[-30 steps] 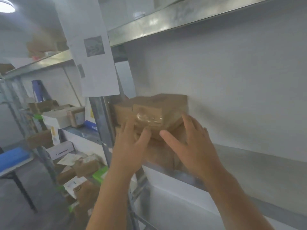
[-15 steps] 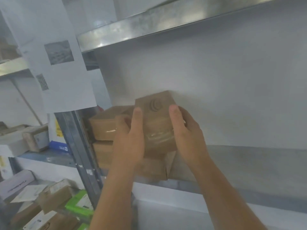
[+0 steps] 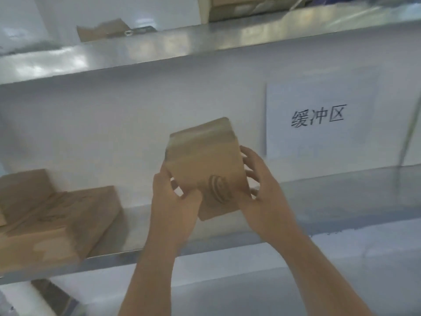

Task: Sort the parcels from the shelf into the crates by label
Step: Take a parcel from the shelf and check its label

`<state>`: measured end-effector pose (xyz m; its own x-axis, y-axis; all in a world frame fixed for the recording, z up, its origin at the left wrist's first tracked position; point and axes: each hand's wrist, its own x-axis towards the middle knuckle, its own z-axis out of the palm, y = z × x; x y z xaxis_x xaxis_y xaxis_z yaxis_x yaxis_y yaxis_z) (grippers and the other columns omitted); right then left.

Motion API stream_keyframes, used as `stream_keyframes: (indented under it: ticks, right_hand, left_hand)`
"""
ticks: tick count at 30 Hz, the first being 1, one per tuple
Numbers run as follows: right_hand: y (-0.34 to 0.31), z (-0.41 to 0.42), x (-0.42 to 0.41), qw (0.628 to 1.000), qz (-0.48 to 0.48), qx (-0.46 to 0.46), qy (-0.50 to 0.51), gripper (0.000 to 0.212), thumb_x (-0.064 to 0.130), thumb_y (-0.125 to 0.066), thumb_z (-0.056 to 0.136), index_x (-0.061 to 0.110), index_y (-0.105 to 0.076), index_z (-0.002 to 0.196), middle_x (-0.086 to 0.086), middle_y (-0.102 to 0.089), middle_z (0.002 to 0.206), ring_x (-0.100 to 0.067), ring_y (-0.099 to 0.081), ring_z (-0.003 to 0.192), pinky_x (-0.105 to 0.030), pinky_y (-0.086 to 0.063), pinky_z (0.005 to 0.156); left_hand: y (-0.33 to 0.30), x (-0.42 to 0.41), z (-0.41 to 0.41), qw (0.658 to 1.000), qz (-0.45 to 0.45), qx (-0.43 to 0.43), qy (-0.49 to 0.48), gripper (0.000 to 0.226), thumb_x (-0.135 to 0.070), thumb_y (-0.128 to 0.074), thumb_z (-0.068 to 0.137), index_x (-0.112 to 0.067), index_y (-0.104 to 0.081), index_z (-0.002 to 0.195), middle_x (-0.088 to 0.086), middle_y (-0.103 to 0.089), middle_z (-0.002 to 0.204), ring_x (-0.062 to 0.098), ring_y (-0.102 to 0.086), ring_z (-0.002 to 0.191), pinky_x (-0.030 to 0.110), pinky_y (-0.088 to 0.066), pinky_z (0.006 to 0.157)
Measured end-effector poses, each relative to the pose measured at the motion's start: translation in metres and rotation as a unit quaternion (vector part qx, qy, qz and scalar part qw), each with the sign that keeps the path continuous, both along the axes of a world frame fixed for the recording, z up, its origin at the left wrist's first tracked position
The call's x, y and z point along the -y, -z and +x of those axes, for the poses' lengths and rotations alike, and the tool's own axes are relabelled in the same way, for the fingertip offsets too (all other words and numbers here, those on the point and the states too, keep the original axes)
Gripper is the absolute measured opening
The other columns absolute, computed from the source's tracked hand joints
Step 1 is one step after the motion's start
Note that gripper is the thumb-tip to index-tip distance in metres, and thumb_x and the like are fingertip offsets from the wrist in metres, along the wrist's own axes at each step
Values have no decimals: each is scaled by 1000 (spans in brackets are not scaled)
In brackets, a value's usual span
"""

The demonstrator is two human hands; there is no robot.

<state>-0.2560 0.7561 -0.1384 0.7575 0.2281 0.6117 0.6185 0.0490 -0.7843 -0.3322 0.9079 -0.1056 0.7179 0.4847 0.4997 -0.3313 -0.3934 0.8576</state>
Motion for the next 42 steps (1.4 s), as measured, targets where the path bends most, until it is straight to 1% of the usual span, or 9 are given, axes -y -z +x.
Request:
stream_keyframes:
  ticks: [4, 9, 13, 17, 20, 23, 30, 36, 42]
  right_hand:
    - [24, 16, 111, 996, -37, -15, 85, 89, -7, -64, 92, 55, -39, 150, 22, -55, 136, -6, -57, 123, -37, -59, 92]
    - [48, 14, 249, 974, -43, -26, 222, 89, -10, -55, 95, 71, -38, 129, 11, -52, 122, 0, -56, 110, -14, -52, 75]
    - [64, 11, 350, 966, 8, -54, 255, 99, -31, -37, 79, 58, -58, 116, 7, -65, 111, -12, -62, 105, -29, -56, 85]
    - [86, 7, 447, 954, 94, -88, 271, 53, -4, -44, 85, 36, -71, 106, -1, -68, 126, -24, -62, 127, -44, -56, 97]
    - [96, 15, 507, 930, 116, -101, 334, 30, 9, -51, 108, 26, -69, 123, -4, -69, 133, -23, -64, 128, -42, -54, 104]
    - [89, 22, 555, 911, 97, -106, 387, 39, -2, -69, 93, 24, -74, 121, 8, -77, 112, -5, -73, 106, -19, -58, 84]
    - [92, 12, 608, 866, 111, -98, 477, 68, -3, -43, 108, 44, -33, 156, 37, -55, 143, 9, -53, 133, -10, -51, 92]
    - [97, 2, 686, 791, 62, -161, 586, 82, -5, -36, 105, 62, -25, 152, 47, -46, 142, 24, -41, 130, 4, -39, 89]
    - [108, 5, 793, 704, -37, -237, 669, 107, 67, -61, 79, 56, 12, 157, 23, -27, 165, -10, -56, 130, -44, -58, 97]
  left_hand:
    - [17, 93, 30, 993, -25, -7, 113, 77, 18, -55, 89, -37, -45, 142, -8, -60, 129, -2, -62, 110, 8, -52, 63]
    - [35, 200, 70, 966, -66, -68, 242, 78, 29, -35, 83, -34, -58, 123, -6, -71, 115, 4, -69, 95, 23, -55, 68]
    - [44, 284, 96, 928, -79, -97, 352, 60, 26, -30, 83, -12, -64, 116, 5, -73, 113, 7, -71, 89, 21, -56, 67]
    - [55, 378, 139, 892, -112, -148, 413, 24, -3, -42, 104, 5, -62, 114, 16, -73, 120, 26, -71, 105, 34, -60, 68]
    - [73, 452, 164, 872, -80, -153, 459, 22, -26, -57, 105, -14, -61, 124, 8, -68, 126, 24, -68, 116, 40, -65, 83]
    - [94, 519, 176, 842, -53, -124, 523, 46, -30, -66, 101, -48, -46, 139, -15, -61, 127, -1, -66, 110, 19, -59, 76]
    - [100, 651, 202, 745, -61, -124, 652, 90, 17, -55, 94, -57, -34, 140, -24, -60, 122, -9, -66, 106, 23, -62, 65]
    - [114, 757, 219, 688, -10, -142, 711, 91, 13, -57, 94, -65, -37, 137, -20, -62, 131, 3, -67, 115, 29, -64, 71]
    - [132, 872, 221, 683, 30, -158, 712, 67, -25, -45, 85, -59, -46, 143, -29, -62, 135, -4, -62, 121, 43, -56, 99]
